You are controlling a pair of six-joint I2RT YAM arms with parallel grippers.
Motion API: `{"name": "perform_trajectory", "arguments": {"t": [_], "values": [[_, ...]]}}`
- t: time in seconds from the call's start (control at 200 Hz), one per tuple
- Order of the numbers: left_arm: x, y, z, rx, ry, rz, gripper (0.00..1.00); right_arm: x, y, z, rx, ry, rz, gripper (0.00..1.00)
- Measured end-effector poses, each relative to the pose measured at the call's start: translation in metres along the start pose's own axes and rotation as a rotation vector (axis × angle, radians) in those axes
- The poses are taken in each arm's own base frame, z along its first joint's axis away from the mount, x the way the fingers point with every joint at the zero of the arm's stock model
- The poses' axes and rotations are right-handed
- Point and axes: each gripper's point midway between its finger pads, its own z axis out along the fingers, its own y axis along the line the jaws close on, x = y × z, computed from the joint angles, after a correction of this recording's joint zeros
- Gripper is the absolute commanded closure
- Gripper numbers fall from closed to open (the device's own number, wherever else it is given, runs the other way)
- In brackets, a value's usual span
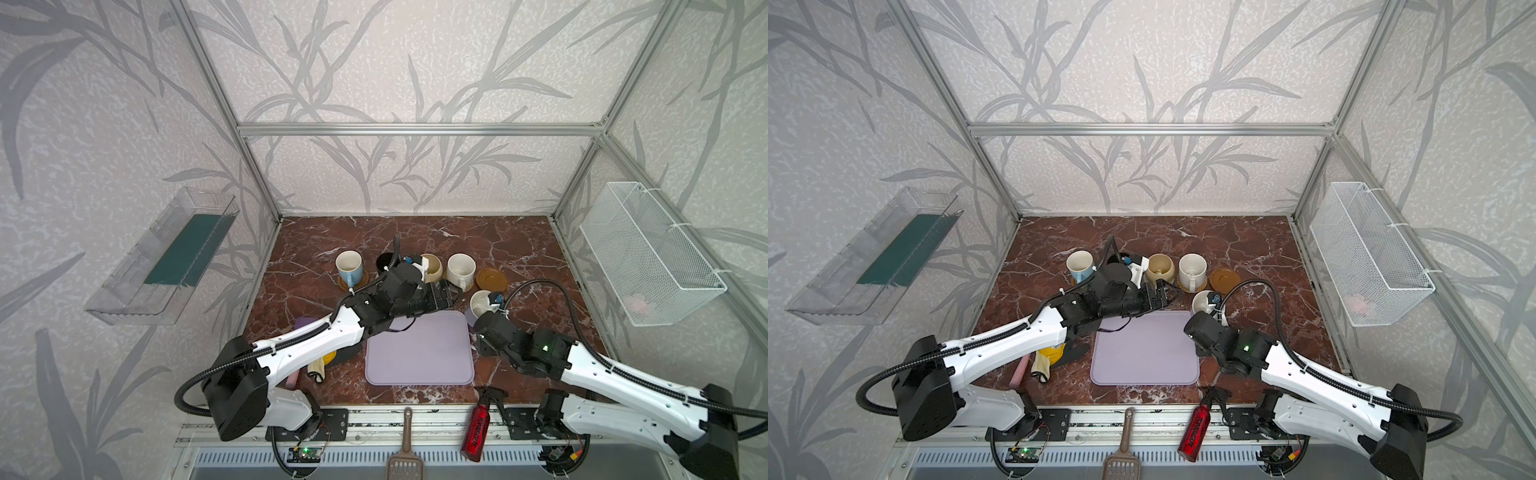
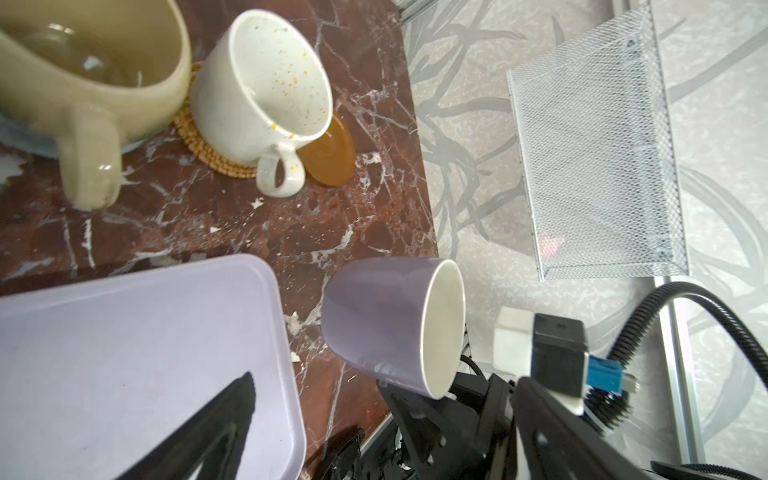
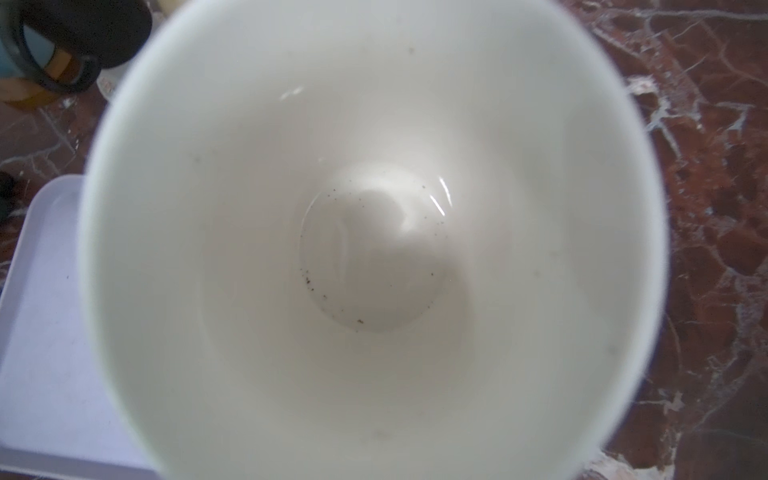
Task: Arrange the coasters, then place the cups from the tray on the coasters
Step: 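Carry the lavender mug with the right gripper over the brown wooden coaster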
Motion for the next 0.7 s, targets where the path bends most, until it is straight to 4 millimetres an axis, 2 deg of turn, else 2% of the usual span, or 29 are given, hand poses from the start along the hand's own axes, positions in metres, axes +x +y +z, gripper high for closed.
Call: {"name": "perform_trajectory", "arguments": {"t": [0.11, 0.305, 0.7], "values": [[-0.007, -0.011, 0.0, 0.018, -0.015, 0.019, 0.01, -0.013, -0.01, 0.0, 0.016, -0.009, 0.021, 1.0], [-0.012, -0.012, 0.014, -0.003, -0.001, 0.039, 0.01, -0.03, -0.029, 0.006, 0.059, -0.003, 0.051, 1.0], [-0.028, -0.029, 0.035, -0.013, 0.004, 0.083, 0.01, -0.062, -0.055, 0.039, 0.109, 0.034, 0.135, 1.0]]}}
